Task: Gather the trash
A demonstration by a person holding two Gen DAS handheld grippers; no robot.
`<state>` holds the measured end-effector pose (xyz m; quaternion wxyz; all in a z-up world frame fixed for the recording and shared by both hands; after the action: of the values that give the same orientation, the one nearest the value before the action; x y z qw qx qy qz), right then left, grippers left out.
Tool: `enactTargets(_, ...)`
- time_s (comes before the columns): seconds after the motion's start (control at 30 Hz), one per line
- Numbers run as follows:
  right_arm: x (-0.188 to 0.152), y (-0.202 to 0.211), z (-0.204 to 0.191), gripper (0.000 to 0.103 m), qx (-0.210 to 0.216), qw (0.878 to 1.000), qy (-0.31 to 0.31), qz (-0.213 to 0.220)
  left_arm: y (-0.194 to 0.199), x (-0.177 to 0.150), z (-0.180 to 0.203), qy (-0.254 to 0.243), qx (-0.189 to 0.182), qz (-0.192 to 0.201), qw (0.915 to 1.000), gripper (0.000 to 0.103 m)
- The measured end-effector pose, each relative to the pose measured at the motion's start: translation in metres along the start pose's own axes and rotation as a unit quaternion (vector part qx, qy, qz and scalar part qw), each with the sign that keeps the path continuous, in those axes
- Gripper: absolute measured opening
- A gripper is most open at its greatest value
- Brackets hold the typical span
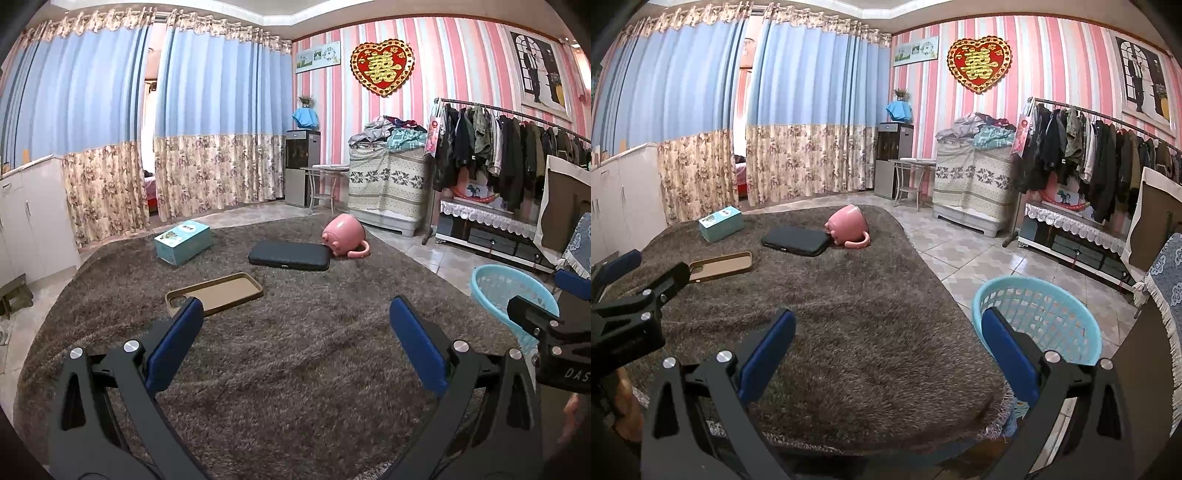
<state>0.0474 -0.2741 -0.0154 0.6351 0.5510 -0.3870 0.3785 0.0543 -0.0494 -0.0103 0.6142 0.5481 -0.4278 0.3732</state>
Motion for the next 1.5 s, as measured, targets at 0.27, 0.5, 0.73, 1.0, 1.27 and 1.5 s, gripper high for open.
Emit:
enactTargets(0.27,-0.0004,0.0005,-0.0008,0.099,-0.002,1.000,-0.001,0.000,0.0006,0.0011,-0.0004,-0.001,0.006,0.008,0.9999,0.098)
enactTargets(0.5,0.0003,0.0001,-0.0009,0.099,-0.002,1.000,-0.003,0.000,0.0001,0.0004,-0.0004,-0.002,0.007,0.009,0.9999,0.098)
enactTargets(0.73,0.0004,0.0003,-0.0007,0.099,-0.002,1.000,-0.005,0.001,-0.0001,-0.0006,-0.0008,-0.002,0.007,0.006,1.0000,0.098)
enactTargets(1.0,0.0004,0.0004,-0.0003,0.099,-0.001,1.000,-0.004,0.000,-0.0003,-0.0016,-0.0021,-0.003,0.007,0.006,0.9999,0.098)
enactTargets(1.27,0.0007,0.0007,-0.0004,0.099,-0.002,1.000,-0.005,0.000,-0.0001,-0.0020,-0.0036,-0.002,0.008,0.007,0.9999,0.098)
enactTargets(1.5,-0.0004,0.0005,-0.0008,0.099,-0.002,1.000,-0.004,-0.001,-0.0008,-0.0024,-0.0039,-0.002,0.007,0.005,1.0000,0.098)
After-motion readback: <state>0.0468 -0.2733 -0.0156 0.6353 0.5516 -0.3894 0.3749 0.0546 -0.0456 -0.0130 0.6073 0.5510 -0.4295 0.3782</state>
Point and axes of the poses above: each gripper's, at about its wrist camera, not at the fingertips, and y roughly against the way its jaws point, z to its right, x to its top, the point moved 4 cm from there along -y, roughly the way its jaws point, and after that the axes turned 5 degrees about -x, right-handed, at the moved point
